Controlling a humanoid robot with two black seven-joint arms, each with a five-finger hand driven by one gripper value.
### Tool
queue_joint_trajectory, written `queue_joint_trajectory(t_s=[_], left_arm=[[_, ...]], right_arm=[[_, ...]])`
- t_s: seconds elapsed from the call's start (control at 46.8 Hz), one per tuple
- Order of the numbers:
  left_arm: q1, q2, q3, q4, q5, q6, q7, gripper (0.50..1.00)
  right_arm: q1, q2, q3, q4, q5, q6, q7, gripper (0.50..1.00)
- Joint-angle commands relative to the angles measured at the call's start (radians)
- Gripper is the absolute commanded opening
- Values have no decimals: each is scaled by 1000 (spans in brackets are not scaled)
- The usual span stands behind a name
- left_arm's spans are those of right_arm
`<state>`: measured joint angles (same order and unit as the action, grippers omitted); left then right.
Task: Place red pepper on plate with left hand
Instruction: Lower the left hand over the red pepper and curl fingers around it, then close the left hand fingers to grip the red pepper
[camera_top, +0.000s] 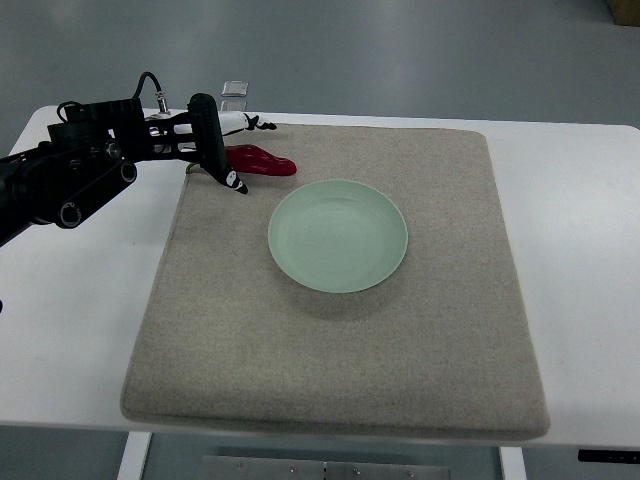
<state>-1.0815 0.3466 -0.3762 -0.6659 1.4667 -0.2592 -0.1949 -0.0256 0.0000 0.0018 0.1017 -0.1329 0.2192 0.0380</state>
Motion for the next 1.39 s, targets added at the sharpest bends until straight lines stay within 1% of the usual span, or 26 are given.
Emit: queue_joint_trajectory(t_s=[0.0,0.15,0.363,0.449,0.492,0.556,0.599,0.684,0.727,0.791,0.855,0.898,0.962,1.026,1.09,1.304,1.326,1.368], left_arm=[[0,-1,3,5,3,-11,0,969],[-4,-1,25,8,6,-11,-3,936],[-8,-3,36,6,6,-11,-3,861],[-8,-3,36,6,6,-11,-3,851],[-6,-3,36,6,6,-9,-3,825],[-6,-3,36,8,6,-11,-3,816],[-6,-3,36,6,6,-11,-3,791],[-6,-3,36,6,6,-11,-3,771],[-6,-3,37,5,6,-11,-3,741],[-6,-5,37,2,6,-11,-3,735],[-5,-5,37,2,6,-11,-3,703],[-5,-5,37,2,6,-11,-3,696],[-5,-5,39,2,6,-11,-3,660],[-5,-5,40,2,4,-11,-3,641],[0,-5,43,2,4,-11,-3,598],[5,-5,43,-1,4,-15,-3,581],[5,-5,43,-1,4,-15,-3,572],[5,-5,43,-1,4,-15,-3,540]], right_arm=[[1,0,0,0,1,0,0,928],[1,0,0,1,-1,0,0,930],[1,0,0,0,-1,0,0,928],[1,0,0,0,-1,0,0,928],[0,0,0,1,-1,0,0,928],[0,0,0,0,1,0,-1,928],[1,0,0,0,1,0,0,928],[0,0,0,0,-1,0,0,928],[0,0,0,0,1,0,0,928],[1,0,0,0,-1,0,0,928],[1,0,0,0,-1,0,0,928],[1,0,0,0,-1,-1,0,928],[1,0,0,0,1,0,0,928],[0,0,0,0,-1,0,0,928],[0,0,0,0,-1,0,0,928],[0,0,0,0,-1,-1,0,928],[0,0,0,1,-1,0,0,928],[0,0,0,0,1,-1,0,928]])
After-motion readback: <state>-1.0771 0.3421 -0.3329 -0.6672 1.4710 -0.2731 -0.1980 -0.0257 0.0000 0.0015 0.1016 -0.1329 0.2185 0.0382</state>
